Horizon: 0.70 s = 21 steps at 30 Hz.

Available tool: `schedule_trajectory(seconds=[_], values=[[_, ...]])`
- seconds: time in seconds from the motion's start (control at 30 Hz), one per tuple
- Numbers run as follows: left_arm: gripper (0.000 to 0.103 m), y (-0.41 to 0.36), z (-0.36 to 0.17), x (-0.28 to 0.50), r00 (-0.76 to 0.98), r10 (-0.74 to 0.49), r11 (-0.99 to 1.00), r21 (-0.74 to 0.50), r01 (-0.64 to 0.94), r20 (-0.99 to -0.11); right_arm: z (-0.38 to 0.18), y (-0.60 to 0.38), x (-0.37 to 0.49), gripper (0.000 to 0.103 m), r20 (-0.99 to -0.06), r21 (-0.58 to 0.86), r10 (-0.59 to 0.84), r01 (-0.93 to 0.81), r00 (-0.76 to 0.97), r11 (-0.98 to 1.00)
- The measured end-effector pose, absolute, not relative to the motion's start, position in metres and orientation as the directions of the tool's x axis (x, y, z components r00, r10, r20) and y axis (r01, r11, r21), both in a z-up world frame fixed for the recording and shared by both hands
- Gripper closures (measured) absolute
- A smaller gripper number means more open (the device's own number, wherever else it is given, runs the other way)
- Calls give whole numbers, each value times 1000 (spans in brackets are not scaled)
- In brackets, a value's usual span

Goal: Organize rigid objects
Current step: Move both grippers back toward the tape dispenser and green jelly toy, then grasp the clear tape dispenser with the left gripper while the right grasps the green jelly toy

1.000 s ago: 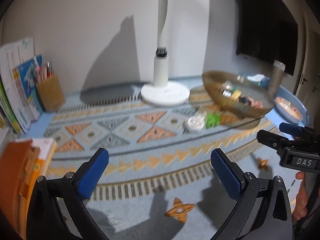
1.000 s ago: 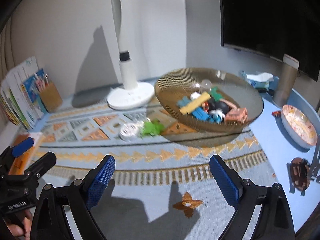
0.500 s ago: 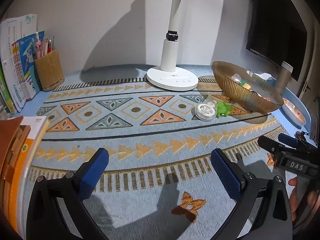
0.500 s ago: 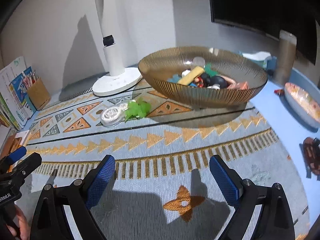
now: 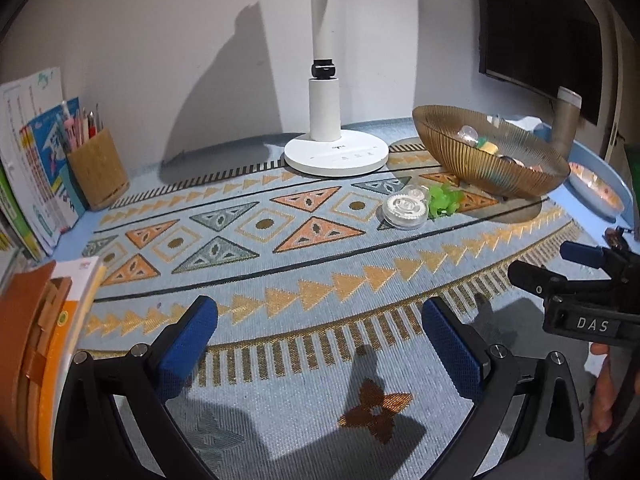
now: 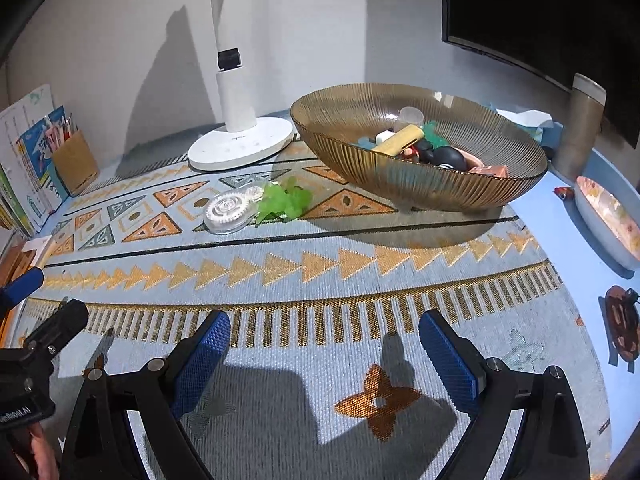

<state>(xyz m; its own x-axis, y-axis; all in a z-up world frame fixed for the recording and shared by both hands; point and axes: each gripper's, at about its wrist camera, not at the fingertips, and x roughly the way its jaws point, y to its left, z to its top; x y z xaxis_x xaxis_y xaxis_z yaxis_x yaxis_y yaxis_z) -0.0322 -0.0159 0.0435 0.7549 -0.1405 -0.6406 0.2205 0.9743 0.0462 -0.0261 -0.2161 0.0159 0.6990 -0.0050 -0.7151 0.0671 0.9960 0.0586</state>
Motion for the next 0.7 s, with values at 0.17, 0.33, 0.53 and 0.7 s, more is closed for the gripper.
schedule_trajectory(seconds=[0.17, 0.33, 0.53, 0.7], values=[[1, -14, 43, -31, 757, -128, 978, 47, 204, -641, 14, -213, -25, 8, -723, 66, 16, 45, 691, 997], [1, -10, 44, -30, 758, -123, 982, 32, 186, -640, 10, -215, -22, 8, -741, 85, 34, 44, 671, 995], [1, -14, 42, -30, 755, -106, 981, 54, 184, -647, 12, -214, -25, 8, -730, 85, 38, 35, 683, 996], [1, -18, 40, -28, 739, -113, 976, 66, 209, -665, 12, -218, -24, 8, -736, 105, 53, 37, 674, 994]])
